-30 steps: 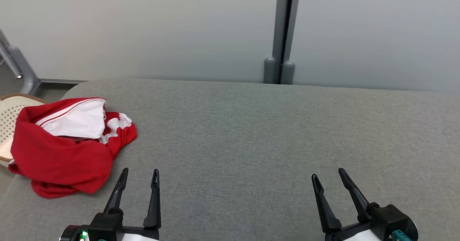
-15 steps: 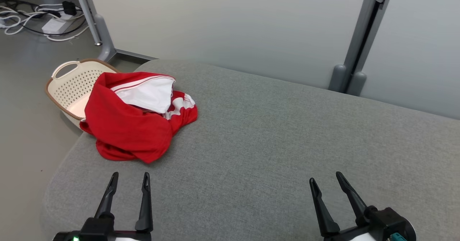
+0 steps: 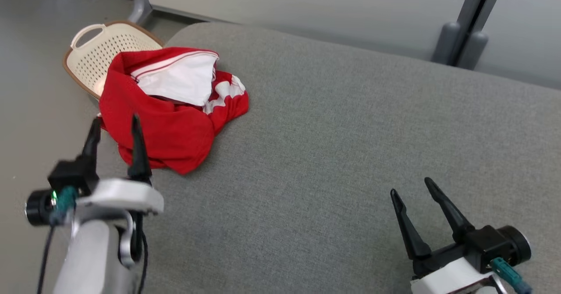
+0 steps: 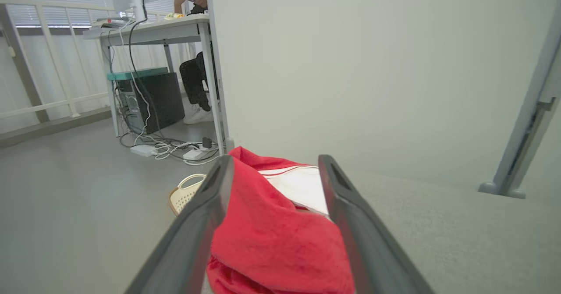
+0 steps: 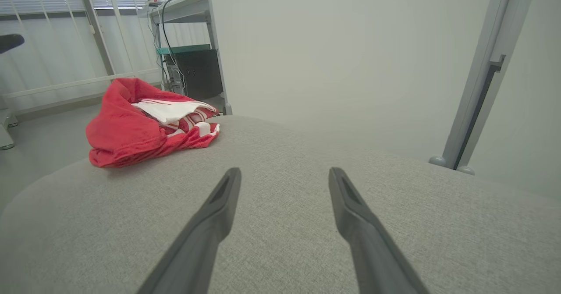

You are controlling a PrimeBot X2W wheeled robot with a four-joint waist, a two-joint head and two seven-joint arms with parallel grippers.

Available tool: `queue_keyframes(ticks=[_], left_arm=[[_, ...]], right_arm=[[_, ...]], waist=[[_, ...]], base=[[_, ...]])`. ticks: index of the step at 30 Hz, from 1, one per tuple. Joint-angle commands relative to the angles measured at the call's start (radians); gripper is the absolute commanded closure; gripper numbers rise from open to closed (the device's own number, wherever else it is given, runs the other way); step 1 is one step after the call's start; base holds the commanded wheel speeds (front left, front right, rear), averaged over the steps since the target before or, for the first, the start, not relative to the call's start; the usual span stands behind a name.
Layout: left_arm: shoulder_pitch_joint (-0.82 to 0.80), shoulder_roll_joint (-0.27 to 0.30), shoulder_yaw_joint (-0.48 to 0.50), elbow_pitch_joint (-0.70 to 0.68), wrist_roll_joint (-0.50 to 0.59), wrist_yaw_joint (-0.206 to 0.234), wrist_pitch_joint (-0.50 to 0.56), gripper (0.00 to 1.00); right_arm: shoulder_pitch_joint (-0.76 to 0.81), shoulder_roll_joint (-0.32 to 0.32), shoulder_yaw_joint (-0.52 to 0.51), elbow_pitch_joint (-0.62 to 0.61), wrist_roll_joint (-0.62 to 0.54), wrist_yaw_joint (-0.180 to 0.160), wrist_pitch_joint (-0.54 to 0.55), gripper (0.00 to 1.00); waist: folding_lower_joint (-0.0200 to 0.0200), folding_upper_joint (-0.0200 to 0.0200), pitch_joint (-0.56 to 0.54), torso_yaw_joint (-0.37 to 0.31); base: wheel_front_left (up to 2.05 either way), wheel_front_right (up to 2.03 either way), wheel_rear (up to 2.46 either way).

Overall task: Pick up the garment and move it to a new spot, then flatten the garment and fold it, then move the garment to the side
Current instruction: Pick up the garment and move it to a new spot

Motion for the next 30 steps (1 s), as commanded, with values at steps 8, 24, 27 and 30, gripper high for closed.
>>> queue_keyframes(ticks=[8, 24, 27, 30], left_arm=[[-0.496, 0.084, 0.059, 0.345, -0.067, 0.006, 0.192, 0.0], [-0.895, 0.276, -0.01, 0.743, -0.022, -0.074, 0.524, 0.0], [-0.921, 0.277, -0.02, 0.787, -0.018, -0.072, 0.543, 0.0], [-0.929, 0.277, -0.027, 0.824, -0.018, -0.069, 0.542, 0.0]], right_arm=[[-0.099, -0.13, 0.005, -0.041, 0.007, 0.0, -0.001, 0.0], [-0.198, -0.197, -0.026, -0.067, 0.02, -0.003, 0.005, 0.0], [-0.205, -0.2, -0.037, -0.065, 0.021, -0.004, 0.007, 0.0], [-0.213, -0.2, -0.045, -0.059, 0.025, -0.005, 0.009, 0.0]], waist=[[0.0, 0.0, 0.288, -0.038], [0.0, 0.0, 0.492, -0.175], [0.0, 0.0, 0.517, -0.19], [0.0, 0.0, 0.538, -0.203]], base=[[0.0, 0.0, 0.0], [0.0, 0.0, 0.0], [0.0, 0.0, 0.0], [0.0, 0.0, 0.0]])
